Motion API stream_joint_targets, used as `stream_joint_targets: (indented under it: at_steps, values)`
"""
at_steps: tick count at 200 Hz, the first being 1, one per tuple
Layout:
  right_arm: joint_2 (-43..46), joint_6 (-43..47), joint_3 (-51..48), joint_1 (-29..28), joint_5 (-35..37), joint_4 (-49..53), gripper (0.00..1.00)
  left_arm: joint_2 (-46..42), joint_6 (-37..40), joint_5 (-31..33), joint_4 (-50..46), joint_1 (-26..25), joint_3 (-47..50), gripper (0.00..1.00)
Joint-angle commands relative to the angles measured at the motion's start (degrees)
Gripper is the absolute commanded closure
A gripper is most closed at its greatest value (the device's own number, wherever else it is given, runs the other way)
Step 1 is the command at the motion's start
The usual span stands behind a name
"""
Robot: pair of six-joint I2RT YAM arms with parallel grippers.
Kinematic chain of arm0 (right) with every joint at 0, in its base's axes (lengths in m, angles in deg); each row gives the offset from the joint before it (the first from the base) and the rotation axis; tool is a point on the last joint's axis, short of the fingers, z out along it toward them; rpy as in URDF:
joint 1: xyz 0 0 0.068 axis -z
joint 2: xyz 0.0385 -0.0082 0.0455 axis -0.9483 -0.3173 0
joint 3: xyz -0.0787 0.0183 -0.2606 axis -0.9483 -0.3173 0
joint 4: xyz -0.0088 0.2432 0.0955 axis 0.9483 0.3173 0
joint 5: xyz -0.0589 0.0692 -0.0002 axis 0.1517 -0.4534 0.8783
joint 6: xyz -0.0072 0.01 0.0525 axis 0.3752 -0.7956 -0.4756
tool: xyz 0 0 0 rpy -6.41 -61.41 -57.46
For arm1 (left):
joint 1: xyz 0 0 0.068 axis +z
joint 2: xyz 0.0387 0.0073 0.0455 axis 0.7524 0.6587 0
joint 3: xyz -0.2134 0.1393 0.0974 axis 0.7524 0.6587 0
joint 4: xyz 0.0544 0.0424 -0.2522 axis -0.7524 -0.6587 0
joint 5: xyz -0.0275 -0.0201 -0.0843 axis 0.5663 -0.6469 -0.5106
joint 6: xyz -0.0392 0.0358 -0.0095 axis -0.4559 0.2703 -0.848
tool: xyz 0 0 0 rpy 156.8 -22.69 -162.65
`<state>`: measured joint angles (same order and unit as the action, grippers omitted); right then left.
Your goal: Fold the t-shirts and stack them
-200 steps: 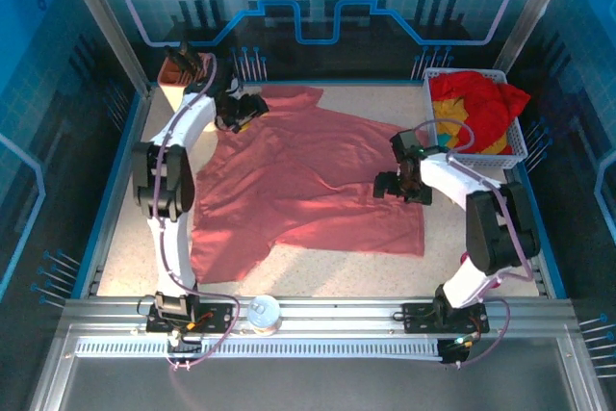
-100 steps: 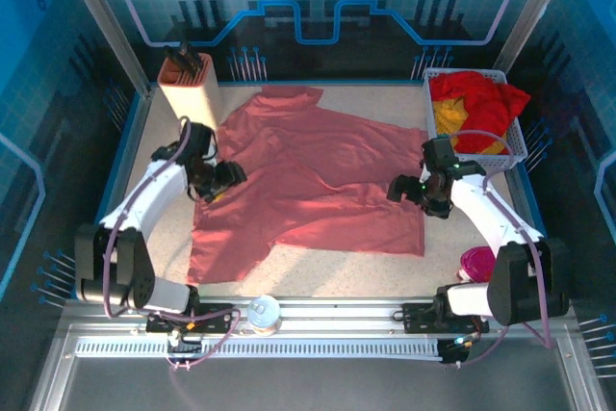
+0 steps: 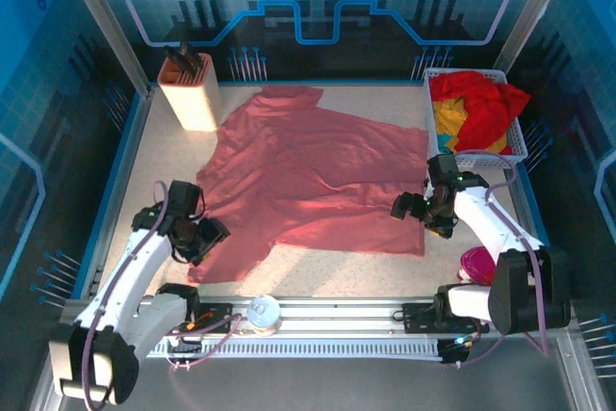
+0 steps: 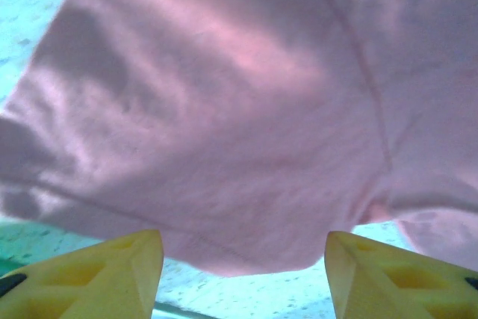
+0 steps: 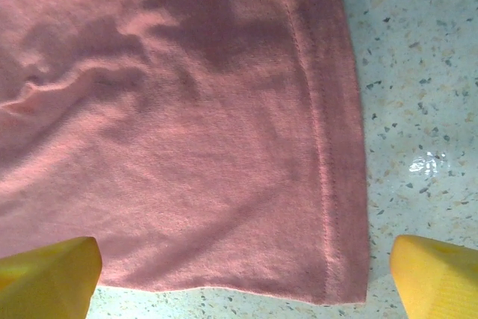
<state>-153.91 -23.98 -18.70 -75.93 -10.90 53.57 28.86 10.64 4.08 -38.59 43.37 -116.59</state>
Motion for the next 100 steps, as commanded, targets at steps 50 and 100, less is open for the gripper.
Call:
stream_joint_targets:
  at_steps: [50, 100]
  values:
    - [1.08, -3.32, -3.04, 0.43, 0.74, 2.99, 0.0, 3.23, -11.76, 5.32, -0.93, -8.16, 4.06, 0.39]
    - [3.55, -9.86, -6.3, -1.03, 1.73, 1.6, 0.0, 6.17, -12.25, 5.18, 0.23, -12.01, 6.94, 0.38]
